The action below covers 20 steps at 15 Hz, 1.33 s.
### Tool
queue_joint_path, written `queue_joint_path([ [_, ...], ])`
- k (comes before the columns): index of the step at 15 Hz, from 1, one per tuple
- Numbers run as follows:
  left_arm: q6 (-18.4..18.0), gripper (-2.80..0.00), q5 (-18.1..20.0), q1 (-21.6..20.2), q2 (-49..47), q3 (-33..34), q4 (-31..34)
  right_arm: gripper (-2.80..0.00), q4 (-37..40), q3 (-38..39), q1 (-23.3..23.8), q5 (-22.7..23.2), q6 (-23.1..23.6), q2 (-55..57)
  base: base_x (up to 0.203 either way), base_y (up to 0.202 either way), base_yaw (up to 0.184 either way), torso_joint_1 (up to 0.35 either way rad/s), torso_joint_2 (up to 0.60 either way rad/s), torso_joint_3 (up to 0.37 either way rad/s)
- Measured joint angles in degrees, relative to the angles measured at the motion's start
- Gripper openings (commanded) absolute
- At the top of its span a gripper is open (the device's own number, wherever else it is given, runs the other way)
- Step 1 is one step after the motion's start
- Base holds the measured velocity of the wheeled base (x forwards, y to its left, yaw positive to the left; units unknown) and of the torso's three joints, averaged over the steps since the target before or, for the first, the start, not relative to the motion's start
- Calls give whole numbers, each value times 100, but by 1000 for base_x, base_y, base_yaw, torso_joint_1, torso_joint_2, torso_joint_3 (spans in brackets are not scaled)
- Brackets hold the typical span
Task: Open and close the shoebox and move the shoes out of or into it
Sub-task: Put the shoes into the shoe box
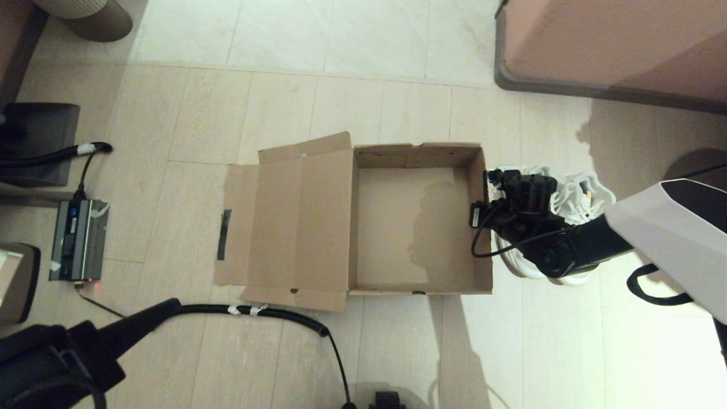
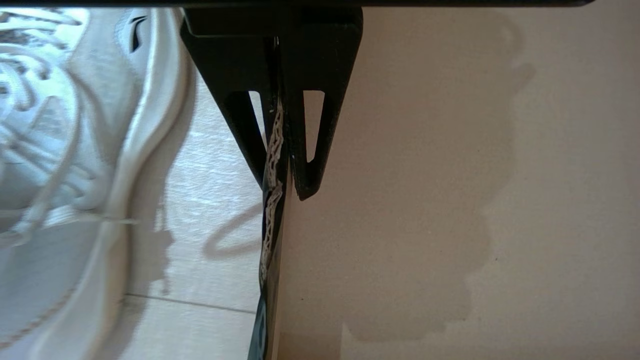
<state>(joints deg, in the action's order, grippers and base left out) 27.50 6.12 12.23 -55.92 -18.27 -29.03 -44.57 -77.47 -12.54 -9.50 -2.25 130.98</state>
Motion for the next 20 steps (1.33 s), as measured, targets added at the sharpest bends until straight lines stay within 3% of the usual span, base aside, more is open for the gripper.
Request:
queue_joint_path([
  [11, 3, -280, -1, 0, 44, 96, 2, -280, -314, 186, 8, -28, 34, 0, 0, 0, 0, 0, 0, 0],
  [12, 3, -280, 0, 0, 49, 96, 1, 0, -315, 247, 8, -26, 71, 0, 0, 0, 0, 0, 0, 0],
  [20, 125, -280, -1, 0, 85, 105, 3, 0, -355, 297, 145, -280, -38, -391, 0, 0, 0, 0, 0, 0],
])
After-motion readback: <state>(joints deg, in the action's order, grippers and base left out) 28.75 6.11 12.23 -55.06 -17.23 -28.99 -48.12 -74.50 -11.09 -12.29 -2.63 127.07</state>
